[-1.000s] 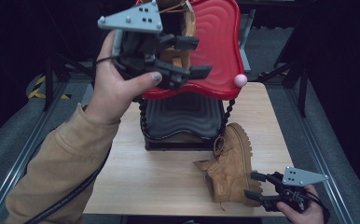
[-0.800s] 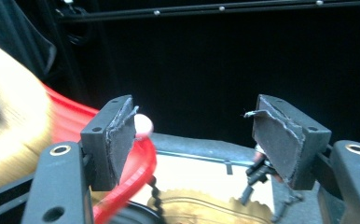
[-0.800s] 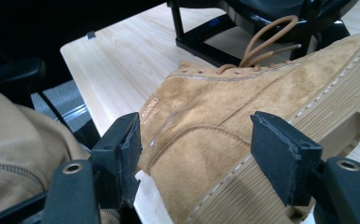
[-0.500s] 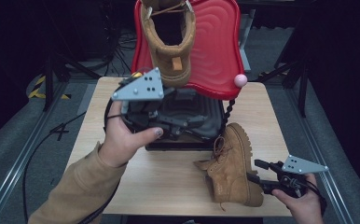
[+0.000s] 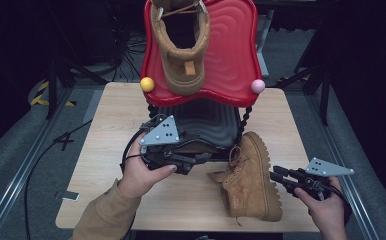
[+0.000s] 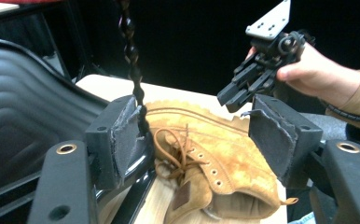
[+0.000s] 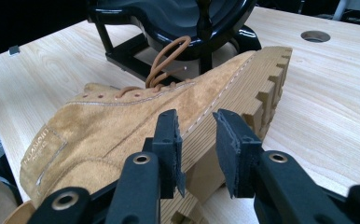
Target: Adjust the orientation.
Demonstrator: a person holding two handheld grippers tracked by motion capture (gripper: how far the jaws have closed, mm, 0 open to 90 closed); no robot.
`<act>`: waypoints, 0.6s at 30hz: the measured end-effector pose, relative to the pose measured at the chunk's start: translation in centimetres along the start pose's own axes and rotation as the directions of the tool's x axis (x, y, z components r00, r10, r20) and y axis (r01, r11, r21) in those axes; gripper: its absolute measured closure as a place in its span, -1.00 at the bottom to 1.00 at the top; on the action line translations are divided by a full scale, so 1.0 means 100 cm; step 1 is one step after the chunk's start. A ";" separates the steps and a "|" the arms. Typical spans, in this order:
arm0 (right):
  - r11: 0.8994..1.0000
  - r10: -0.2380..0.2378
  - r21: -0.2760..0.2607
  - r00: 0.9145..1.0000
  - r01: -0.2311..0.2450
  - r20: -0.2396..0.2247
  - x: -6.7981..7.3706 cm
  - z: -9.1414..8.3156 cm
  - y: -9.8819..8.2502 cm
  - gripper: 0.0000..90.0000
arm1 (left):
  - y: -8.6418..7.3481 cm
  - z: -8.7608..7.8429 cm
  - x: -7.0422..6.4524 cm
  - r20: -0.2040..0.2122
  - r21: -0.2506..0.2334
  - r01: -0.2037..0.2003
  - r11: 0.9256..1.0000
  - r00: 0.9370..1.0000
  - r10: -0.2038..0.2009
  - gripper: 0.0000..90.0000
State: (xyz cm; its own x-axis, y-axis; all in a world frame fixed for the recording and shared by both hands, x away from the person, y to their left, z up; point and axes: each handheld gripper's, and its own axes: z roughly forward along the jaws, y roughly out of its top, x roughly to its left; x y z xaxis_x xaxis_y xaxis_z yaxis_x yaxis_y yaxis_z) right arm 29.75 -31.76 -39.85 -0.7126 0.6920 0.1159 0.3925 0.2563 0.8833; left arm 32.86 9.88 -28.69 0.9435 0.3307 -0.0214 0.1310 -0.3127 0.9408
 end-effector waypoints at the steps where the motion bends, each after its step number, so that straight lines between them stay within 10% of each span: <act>1: 1.000 0.007 0.001 1.000 -0.007 0.000 0.000 -0.001 0.001 0.57 | -0.002 0.000 0.003 0.009 -0.006 0.020 1.000 1.000 -0.020 -0.26; 7: 0.995 0.102 0.022 0.994 -0.101 -0.026 0.003 -0.010 -0.004 0.99 | -0.005 -0.003 0.006 -0.008 -0.002 0.043 0.999 0.999 -0.043 -0.26; 18: 0.994 0.000 0.110 0.999 0.005 -0.047 0.019 0.000 0.000 0.98 | -0.011 -0.002 0.007 -0.009 0.022 0.046 0.999 0.999 -0.045 -0.26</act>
State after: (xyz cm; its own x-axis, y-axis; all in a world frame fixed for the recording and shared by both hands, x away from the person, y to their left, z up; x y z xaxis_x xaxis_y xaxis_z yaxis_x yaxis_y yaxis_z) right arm 28.37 -30.48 -39.64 -0.7389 0.6597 0.1370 0.4506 0.3326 0.8284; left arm 33.34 10.63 -29.65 0.9336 0.3531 -0.0610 0.1807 -0.3171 0.9310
